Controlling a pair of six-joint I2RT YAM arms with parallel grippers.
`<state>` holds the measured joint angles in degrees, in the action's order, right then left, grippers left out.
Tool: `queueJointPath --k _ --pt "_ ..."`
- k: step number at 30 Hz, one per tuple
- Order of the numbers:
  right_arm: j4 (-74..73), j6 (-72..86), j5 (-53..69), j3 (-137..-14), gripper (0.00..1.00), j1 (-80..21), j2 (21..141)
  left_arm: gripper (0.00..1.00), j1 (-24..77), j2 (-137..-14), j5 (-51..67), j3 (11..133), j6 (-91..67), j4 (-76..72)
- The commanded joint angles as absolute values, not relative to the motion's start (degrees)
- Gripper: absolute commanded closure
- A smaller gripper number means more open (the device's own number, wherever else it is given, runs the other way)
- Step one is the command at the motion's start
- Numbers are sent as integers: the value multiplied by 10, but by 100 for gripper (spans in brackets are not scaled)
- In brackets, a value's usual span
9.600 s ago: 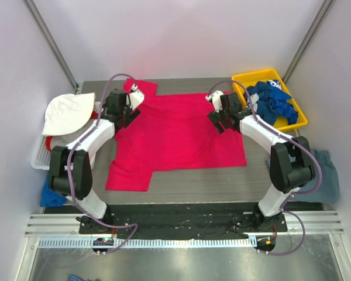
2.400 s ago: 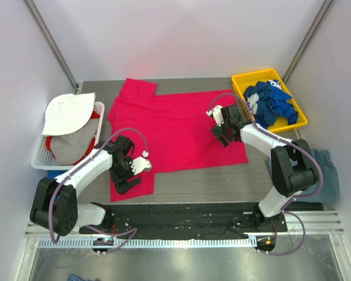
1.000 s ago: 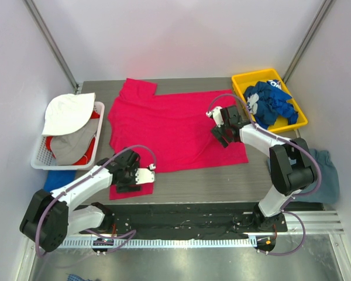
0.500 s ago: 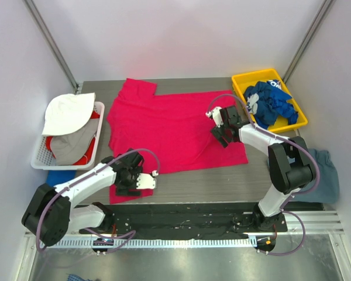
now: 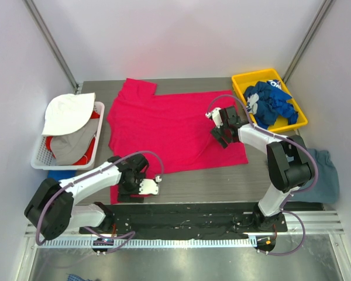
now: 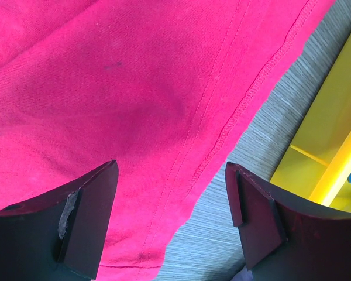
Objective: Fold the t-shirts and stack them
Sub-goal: Flatten the tshirt out
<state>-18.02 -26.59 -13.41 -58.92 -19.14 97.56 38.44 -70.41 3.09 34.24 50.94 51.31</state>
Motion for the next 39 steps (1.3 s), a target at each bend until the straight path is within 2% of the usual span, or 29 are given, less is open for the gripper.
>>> queueJointPath --k 1,12,21,33,39 --pt "-165 -262 -144 -603 19 -194 969 25 388 -729 63 374 498 540" --pt "-164 -266 -149 -596 19 -193 946 24 390 -787 118 403 489 560" --pt "-160 -267 -152 -598 19 -194 950 20 405 -801 140 435 495 599" --pt "-154 -269 -155 -597 19 -194 955 13 406 -880 151 514 538 707" --pt "-149 -267 -152 -597 19 -194 961 5 407 -892 167 523 538 729"
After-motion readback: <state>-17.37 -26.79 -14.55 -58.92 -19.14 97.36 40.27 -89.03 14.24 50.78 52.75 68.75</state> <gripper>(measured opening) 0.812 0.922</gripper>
